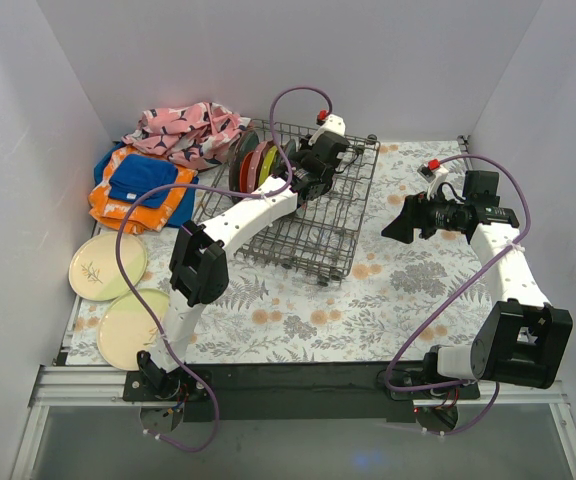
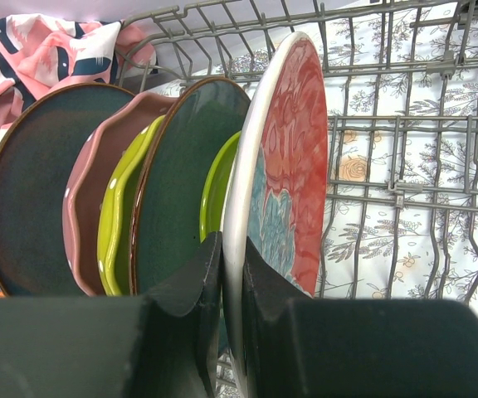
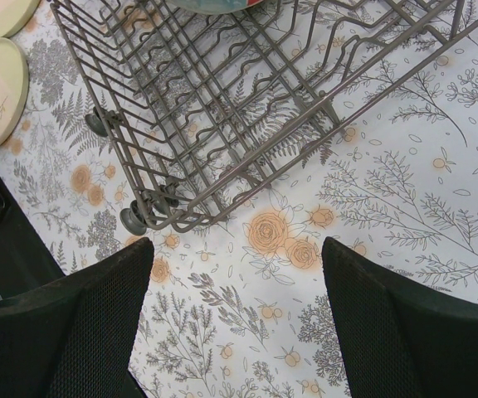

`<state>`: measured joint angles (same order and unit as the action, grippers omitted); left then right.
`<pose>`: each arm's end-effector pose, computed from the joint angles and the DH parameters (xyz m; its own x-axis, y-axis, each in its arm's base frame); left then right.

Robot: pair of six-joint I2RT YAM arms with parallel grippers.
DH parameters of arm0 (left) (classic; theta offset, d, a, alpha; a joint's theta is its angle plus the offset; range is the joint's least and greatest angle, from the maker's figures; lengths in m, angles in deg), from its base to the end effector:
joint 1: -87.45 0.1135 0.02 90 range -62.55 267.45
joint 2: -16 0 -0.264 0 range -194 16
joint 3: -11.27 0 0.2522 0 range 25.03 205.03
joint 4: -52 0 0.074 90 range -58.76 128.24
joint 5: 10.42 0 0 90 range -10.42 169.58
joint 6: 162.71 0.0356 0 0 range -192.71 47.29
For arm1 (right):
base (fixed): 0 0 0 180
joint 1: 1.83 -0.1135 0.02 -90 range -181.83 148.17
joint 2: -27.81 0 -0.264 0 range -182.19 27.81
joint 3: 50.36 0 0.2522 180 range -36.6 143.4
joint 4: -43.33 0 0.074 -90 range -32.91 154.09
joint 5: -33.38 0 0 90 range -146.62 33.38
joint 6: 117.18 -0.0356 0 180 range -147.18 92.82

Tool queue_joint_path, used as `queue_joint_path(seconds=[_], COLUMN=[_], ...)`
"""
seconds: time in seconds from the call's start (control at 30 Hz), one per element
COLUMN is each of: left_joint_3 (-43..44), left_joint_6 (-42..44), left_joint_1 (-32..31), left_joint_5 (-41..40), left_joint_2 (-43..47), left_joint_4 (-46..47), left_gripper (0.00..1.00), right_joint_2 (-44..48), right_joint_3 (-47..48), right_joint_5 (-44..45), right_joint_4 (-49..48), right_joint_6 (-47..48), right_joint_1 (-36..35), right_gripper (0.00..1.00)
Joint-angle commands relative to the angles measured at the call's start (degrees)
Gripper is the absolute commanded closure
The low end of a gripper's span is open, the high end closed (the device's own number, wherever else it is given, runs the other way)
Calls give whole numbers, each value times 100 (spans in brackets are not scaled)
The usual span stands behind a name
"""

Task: Load the plates into the dish rack
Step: Insert the plate into the dish rack

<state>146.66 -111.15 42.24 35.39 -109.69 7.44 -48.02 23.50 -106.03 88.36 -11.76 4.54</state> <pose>0.3729 -0.3404 0.3135 -0.3813 -0.2487 -0.8904 -0.1674 0.9658 -0.1981 0.2750 -0.0035 0.2897 -0.5830 -0.1090 -0.8051 -0.6198 0.7003 0.3540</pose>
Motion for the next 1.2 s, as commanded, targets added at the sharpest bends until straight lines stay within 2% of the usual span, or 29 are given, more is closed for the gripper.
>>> queue_joint_path(seconds=[0.0,0.53,1.17], left_joint_3=[230,388,555], left_joint_6=[178,635,425], left_joint_1=[-40,-58,-207], left_joint_5=[-433,-548,-477], left_joint_2=[871,932,950], left_joint_4=[813,1059,1059], left_gripper=[100,100,100], right_joint_2=[-2,-2,-2], right_joint_3=[-15,-33,-59], right_joint_5=[-60,-60,-60], right_joint_4=[-59,-59,-59], right_joint_6=[93,119,128], right_joint_1=[31,40,48], right_gripper=[13,13,13])
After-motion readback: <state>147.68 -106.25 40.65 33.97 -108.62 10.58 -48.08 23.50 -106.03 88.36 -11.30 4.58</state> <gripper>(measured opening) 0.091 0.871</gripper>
